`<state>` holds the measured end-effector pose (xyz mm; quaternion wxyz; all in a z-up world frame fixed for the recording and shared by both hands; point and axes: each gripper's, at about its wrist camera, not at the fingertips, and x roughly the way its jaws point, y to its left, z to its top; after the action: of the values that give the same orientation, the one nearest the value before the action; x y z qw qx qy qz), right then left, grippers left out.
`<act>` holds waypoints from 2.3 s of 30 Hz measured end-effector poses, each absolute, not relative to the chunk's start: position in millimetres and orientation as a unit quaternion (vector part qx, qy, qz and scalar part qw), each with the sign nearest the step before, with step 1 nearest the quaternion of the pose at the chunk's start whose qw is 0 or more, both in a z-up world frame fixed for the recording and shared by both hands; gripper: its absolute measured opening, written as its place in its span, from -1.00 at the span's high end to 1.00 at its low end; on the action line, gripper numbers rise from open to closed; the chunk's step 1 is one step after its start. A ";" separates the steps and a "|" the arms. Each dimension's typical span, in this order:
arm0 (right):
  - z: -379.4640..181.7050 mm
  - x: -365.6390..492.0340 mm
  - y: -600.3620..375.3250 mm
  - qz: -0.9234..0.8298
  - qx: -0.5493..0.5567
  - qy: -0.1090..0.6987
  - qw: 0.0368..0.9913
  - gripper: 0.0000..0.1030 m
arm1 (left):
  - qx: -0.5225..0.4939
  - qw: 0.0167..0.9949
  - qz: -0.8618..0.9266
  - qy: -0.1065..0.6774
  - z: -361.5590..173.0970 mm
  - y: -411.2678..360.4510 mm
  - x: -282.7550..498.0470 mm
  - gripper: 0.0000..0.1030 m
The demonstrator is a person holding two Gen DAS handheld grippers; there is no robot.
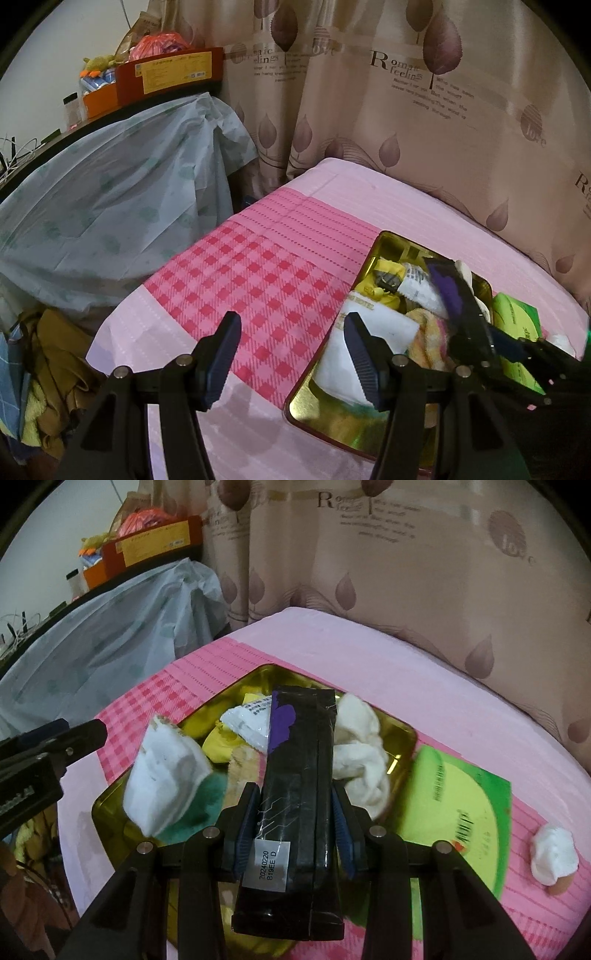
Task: Organize soft objects
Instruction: 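Carry the black package into the gold tin with the right tool, then open the right tool, move to the tan sponge and grasp it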
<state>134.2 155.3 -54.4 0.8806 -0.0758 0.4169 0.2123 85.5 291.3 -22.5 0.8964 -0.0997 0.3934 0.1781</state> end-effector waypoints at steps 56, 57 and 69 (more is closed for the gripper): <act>-126.2 132.8 -151.2 -0.039 0.019 0.447 0.894 -0.17 | -0.038 0.903 0.170 0.392 -23.9 271.0 86.4 -0.15; -127.7 134.2 -151.8 -0.037 0.019 0.449 0.893 -0.14 | -0.034 0.903 0.169 0.393 -24.8 269.8 87.1 -0.15; -120.4 119.6 -161.0 -0.024 0.034 0.442 0.896 0.21 | 0.006 0.907 0.150 0.394 -30.0 254.7 91.9 -0.15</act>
<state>119.6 -161.0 -120.4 0.8960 0.0337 0.4420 -0.0244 91.9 254.7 -30.0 0.9066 0.0060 0.3944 0.1501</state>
